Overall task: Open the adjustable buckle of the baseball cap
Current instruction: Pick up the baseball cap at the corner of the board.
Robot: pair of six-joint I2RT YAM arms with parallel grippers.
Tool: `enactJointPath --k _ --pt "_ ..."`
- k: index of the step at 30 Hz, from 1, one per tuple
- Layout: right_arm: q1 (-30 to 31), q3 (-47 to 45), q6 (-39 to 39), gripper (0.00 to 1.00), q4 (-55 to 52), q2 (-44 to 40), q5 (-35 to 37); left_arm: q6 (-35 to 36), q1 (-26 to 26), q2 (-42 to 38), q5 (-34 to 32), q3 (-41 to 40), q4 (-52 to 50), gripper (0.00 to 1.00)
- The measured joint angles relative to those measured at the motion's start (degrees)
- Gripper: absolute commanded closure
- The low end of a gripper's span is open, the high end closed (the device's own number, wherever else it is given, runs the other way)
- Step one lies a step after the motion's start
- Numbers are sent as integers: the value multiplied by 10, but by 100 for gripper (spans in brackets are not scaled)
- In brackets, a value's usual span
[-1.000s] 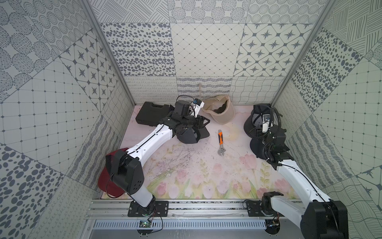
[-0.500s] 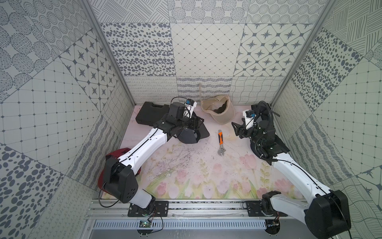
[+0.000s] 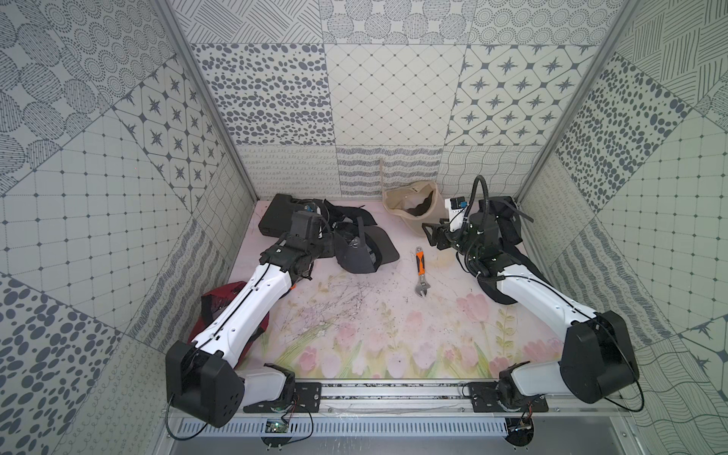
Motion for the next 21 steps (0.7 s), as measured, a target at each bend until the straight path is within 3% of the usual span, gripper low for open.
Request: enactJointPath --k 3,11,21 --pt "0 35 0 19 1 31 3 -20 34 -20 -48 -28 -36 22" --pt "-1 136 -9 7 -16 126 -12 -79 83 -63 -175 -83 -129 9" --pt "-20 193 24 6 -36 198 -54 -165 107 -74 -303 -117 -212 6"
